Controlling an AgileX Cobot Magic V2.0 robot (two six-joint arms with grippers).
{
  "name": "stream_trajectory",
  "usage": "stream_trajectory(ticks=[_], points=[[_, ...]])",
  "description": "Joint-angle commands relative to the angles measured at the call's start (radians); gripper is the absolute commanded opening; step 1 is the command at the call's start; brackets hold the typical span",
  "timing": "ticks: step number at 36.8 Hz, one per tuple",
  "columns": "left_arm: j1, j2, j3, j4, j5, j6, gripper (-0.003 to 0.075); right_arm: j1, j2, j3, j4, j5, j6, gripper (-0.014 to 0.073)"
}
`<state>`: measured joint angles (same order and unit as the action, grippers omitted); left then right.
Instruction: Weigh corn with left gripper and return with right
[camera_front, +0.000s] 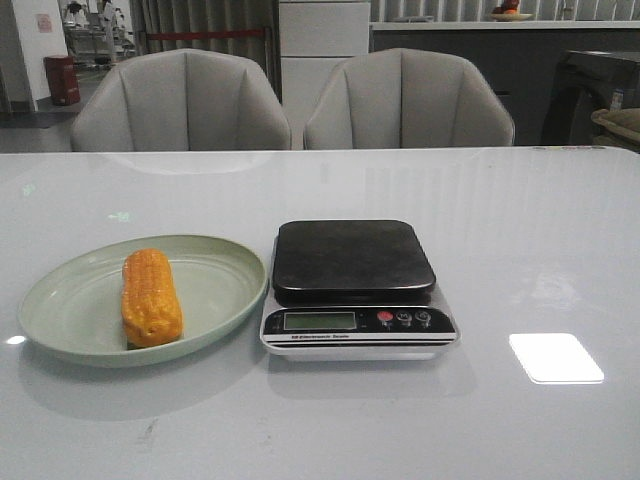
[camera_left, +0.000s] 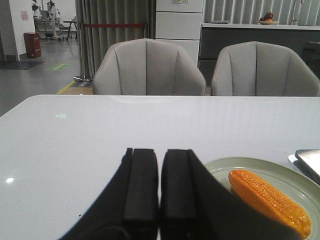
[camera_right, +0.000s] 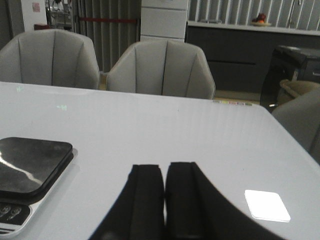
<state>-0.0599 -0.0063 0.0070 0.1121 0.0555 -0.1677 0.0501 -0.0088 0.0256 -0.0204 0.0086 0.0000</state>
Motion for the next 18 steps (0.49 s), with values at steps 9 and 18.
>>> stream_trajectory(ticks=[9, 18], points=[[0.001, -0.019, 0.031, -0.006, -0.080, -0.001, 0.0114, -0.011, -0.020, 0.010, -0.021, -0.107, -0.005, 0.0183], [0.001, -0.019, 0.031, -0.006, -0.080, -0.001, 0.0114, -0.011, -0.020, 0.010, -0.021, -0.107, -0.005, 0.0183]])
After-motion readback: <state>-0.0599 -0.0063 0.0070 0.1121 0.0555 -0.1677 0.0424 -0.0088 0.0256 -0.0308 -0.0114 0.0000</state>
